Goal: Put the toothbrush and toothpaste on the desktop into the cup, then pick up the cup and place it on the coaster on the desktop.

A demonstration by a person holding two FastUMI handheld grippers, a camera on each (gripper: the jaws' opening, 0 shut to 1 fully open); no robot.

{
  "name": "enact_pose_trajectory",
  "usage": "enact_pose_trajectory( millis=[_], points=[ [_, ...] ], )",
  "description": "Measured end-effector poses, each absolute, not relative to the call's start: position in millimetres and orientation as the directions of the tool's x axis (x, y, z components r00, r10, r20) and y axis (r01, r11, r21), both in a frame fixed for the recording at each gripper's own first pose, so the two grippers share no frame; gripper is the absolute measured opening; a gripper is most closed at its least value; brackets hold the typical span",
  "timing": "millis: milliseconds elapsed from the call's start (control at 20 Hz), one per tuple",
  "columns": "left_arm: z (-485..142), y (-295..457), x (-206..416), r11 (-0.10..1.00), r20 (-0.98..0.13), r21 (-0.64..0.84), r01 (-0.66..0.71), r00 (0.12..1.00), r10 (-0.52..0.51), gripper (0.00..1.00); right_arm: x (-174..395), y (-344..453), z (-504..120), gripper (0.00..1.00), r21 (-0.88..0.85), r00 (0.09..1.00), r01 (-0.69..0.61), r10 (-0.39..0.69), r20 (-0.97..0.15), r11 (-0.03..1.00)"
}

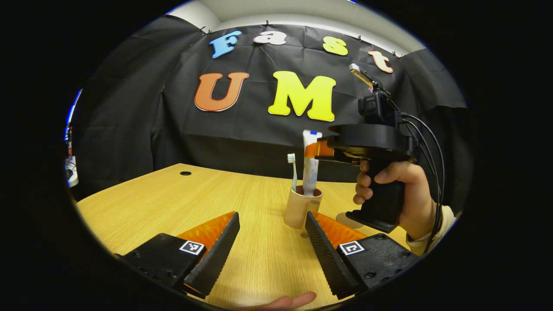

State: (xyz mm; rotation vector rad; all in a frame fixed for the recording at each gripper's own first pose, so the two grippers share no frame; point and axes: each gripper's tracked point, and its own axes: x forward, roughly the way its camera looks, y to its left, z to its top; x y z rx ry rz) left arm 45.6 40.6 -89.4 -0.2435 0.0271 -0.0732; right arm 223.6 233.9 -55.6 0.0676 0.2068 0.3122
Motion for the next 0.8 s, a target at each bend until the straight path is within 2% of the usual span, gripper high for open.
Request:
enact_pose_trajectory(
  millis=[50,100,150,200,550,600,650,800],
  points=[
    [-91,40,47,0.968,-0.025,-0.241,0.067,0.997,-0.075,0.97,220,230,-49,0.68,0.080,0.935,-0.297,0.307,-0.176,0.951],
    [-92,39,48,0.968,-0.031,-0.241,0.066,0.997,-0.075,0.97,213,221,-41,0.79,0.056,0.945,-0.282,0.288,-0.156,0.958],
    [-94,37,50,0.968,-0.040,-0.242,0.065,0.996,-0.077,0.97,206,214,-34,0.95,0.034,0.953,-0.266,0.268,-0.140,0.963],
    [-96,34,52,0.967,-0.046,-0.244,0.074,0.995,-0.088,0.98,198,209,-28,0.99,0.022,0.958,-0.257,0.258,-0.122,0.966],
    [-74,27,67,0.982,-0.064,-0.182,0.059,0.995,-0.072,0.96,138,149,7,0.97,0.031,0.980,-0.193,0.194,-0.035,0.981],
    [-68,24,69,0.981,-0.065,-0.183,0.061,0.995,-0.074,1.00,131,138,6,0.97,0.034,0.981,-0.189,0.190,-0.037,0.981],
    [-62,21,73,0.980,-0.070,-0.188,0.065,0.994,-0.079,0.97,123,130,4,0.97,0.047,0.979,-0.197,0.199,-0.042,0.979],
    [-43,8,86,0.979,-0.095,-0.188,0.082,0.990,-0.101,0.96,104,97,-12,0.97,0.044,0.979,-0.190,0.193,-0.062,0.981]
  ],
)
